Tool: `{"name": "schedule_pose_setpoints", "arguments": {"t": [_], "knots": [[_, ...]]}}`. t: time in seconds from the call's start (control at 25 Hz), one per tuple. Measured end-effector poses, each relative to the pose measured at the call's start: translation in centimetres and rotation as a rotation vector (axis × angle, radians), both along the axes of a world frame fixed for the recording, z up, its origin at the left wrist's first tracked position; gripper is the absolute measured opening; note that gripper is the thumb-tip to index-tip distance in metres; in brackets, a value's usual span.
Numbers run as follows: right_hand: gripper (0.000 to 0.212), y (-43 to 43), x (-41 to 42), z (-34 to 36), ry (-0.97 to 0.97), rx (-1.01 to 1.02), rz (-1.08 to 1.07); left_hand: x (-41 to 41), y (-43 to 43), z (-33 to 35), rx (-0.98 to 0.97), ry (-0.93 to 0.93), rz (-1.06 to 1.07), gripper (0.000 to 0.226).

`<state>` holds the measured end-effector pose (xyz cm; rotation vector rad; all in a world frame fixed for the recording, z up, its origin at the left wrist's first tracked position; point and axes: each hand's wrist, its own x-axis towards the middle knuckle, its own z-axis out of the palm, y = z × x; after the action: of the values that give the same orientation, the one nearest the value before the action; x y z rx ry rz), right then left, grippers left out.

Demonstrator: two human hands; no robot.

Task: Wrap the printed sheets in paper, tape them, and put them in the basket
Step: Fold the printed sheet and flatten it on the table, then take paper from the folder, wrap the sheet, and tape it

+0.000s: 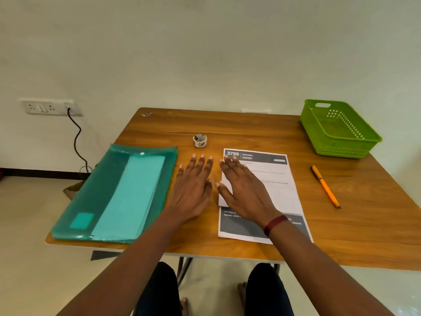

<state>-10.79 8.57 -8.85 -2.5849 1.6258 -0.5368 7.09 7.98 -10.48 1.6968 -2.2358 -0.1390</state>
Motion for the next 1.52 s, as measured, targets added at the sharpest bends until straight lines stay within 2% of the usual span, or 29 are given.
{"name": "schedule_pose_setpoints", "arguments": {"t": [0.24,0.4,0.52,0.8,1.2,1.32,1.44,1.52], "knots": [[0.061,-2.4,5.5,-1.3,0.080,0.125,0.159,9.0,-1.4,0.3,0.034,-0.016,0.147,0.063],[0.058,-6.6,10.3,-0.8,0.053,0.105,0.215,16.2,-3.2,0.2,0.045,-0.029,0.301,0.064],[0.055,-9.8,14.5,-0.5,0.085,0.079,0.238,19.3,-4.2,-0.6,0.084,-0.001,0.340,0.064],[0.044,-14.6,20.1,-1.8,0.112,0.060,0.259,21.0,-5.5,-2.4,0.061,0.018,0.385,0.060],[0.030,-16.1,22.3,-3.6,0.148,-0.177,0.232,20.6,-5.3,-3.0,-0.013,0.161,0.431,0.060],[0.025,-16.9,22.8,-3.9,0.055,-0.145,0.184,20.6,-5.5,-3.1,-0.023,0.136,0.430,0.060],[0.028,-18.0,23.2,-3.4,-0.179,0.009,0.039,20.6,-5.5,-3.2,-0.027,0.122,0.427,0.058],[0.027,-18.5,23.3,-2.6,-0.224,-0.038,-0.028,20.6,-5.6,-3.1,-0.031,0.120,0.436,0.058]]}}
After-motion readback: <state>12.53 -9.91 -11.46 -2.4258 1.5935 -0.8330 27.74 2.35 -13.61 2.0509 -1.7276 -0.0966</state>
